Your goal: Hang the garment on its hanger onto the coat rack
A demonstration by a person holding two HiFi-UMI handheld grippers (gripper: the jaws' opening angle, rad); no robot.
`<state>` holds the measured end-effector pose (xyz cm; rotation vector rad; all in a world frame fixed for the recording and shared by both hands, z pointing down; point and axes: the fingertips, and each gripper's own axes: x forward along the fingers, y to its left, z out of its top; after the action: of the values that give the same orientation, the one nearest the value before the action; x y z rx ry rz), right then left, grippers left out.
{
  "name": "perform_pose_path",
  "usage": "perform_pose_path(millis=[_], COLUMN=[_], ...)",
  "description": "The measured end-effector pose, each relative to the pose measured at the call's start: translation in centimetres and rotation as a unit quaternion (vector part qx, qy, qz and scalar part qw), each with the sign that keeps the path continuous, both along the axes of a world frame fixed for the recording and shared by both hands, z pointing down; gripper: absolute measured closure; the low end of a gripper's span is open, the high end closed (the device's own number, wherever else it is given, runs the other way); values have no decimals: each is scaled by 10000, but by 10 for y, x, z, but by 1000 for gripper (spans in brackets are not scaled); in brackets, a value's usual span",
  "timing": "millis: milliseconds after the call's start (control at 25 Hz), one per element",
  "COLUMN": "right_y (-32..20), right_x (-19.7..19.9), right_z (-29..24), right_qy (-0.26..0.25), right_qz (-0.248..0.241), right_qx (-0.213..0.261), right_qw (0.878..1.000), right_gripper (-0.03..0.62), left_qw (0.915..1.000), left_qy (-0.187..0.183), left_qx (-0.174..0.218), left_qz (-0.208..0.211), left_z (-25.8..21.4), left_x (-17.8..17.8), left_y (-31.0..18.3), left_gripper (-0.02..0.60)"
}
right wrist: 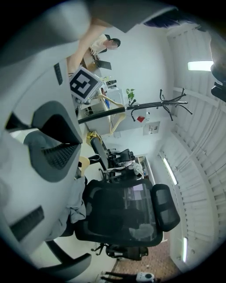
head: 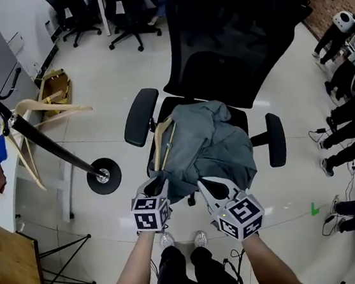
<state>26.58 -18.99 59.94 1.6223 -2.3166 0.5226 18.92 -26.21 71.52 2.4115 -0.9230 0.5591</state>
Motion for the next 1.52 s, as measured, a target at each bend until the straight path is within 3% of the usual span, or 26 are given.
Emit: perform_pose_path(millis=[240,400,520,720,840,880,960,1240,1520], right_y=[1,1,0,1,3,3,4,11,18], right_x=[-7,-16,-15,-4,2,5,9,19,30], right_z=[33,40,43,55,58,58,58,48,8], right_qy=[-133,-239,-293,-251,-285,-284,-269,-338,-290], right_qz=[97,27,95,179,264,289,310,339,255], right_qx=[-252,-243,-209,-310,-347,-347,-329,-295,61], right_qw=[9995,9994,9993,9990,9986,9986,9986,9984,9992], right_gripper=[594,594,594,594,594,594,594,594,594], left_qw=[9976,9963,9955,9976,9964,9960,9957,9949,9908], left_qy=[-401,-527,-535,-482,-720,-798,-875,-957,-1131], left_qx=[-394,-511,-614,-347,-287,-263,-174,287,718], left_qz=[-404,-443,-478,-348,-336,-309,-246,-116,197], left_z=[81,122,142,144,152,155,157,116,64], left_x=[-16,-10,-5,16,20,21,23,28,35], left_y=[-32,-50,-60,-77,-82,-83,-83,-74,-56], left_gripper=[329,262,256,324,449,522,569,569,569])
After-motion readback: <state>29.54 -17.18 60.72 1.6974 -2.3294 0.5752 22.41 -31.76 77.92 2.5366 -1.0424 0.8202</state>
